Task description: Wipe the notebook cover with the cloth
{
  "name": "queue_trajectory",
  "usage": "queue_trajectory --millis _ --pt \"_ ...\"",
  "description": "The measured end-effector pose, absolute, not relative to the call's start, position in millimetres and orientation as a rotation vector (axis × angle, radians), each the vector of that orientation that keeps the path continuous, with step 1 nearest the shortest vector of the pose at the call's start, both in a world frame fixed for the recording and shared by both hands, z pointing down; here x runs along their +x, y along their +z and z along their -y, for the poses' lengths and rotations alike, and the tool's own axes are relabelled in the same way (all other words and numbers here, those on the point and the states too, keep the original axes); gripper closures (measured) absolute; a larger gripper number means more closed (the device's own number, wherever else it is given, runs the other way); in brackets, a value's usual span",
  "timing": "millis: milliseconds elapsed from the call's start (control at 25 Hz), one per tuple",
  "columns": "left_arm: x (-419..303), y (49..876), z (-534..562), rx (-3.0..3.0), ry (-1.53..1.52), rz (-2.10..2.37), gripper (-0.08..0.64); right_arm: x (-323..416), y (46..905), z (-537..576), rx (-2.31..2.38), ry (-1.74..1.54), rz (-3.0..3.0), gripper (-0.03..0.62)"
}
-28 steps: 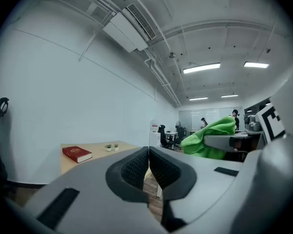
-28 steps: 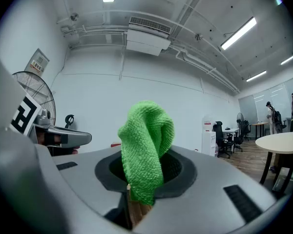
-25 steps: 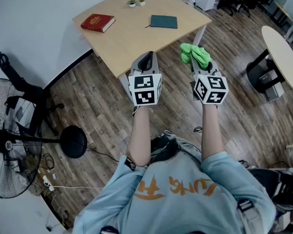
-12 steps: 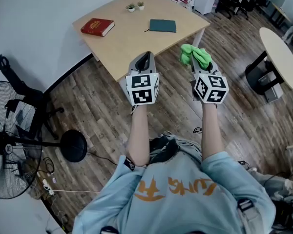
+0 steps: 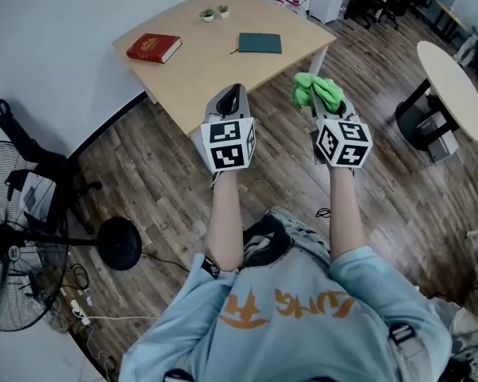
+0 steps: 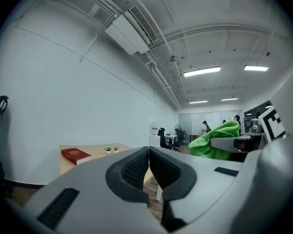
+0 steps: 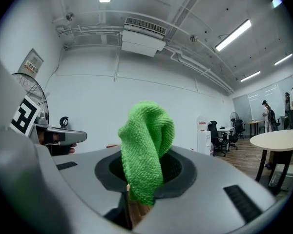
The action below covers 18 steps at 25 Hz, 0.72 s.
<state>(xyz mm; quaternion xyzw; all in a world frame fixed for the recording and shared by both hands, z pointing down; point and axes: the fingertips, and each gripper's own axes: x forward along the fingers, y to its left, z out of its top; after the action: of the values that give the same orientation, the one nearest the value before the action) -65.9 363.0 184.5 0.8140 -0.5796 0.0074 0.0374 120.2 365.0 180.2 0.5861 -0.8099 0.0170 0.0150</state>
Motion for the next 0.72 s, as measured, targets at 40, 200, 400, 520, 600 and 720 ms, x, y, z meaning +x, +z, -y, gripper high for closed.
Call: queue_trajectory --millis 40,200,400,520,600,720 --pt "-65 185 -363 2.496 0.019 1.775 0.538 123 180 -364 1.829 0.054 2.516 0.511" --pt "-65 181 -356 2.490 -0.014 1.767 0.538 129 177 -357 1.848 0.062 2.501 0.511" --pt "-72 190 -340 2.457 -0.008 1.784 0.538 125 180 -339 1.823 0.057 2.511 0.511" --pt "-80 195 -324 2.428 -0.013 1.800 0.538 125 184 -320 1.821 0.065 2.522 0.511" --pt "-86 195 -307 2.412 -0.019 1.818 0.538 124 188 -301 1.820 0.077 2.530 0.511" --pt "-89 204 -281 2.400 0.000 1.828 0.538 125 197 -271 1.824 0.101 2.534 0.511"
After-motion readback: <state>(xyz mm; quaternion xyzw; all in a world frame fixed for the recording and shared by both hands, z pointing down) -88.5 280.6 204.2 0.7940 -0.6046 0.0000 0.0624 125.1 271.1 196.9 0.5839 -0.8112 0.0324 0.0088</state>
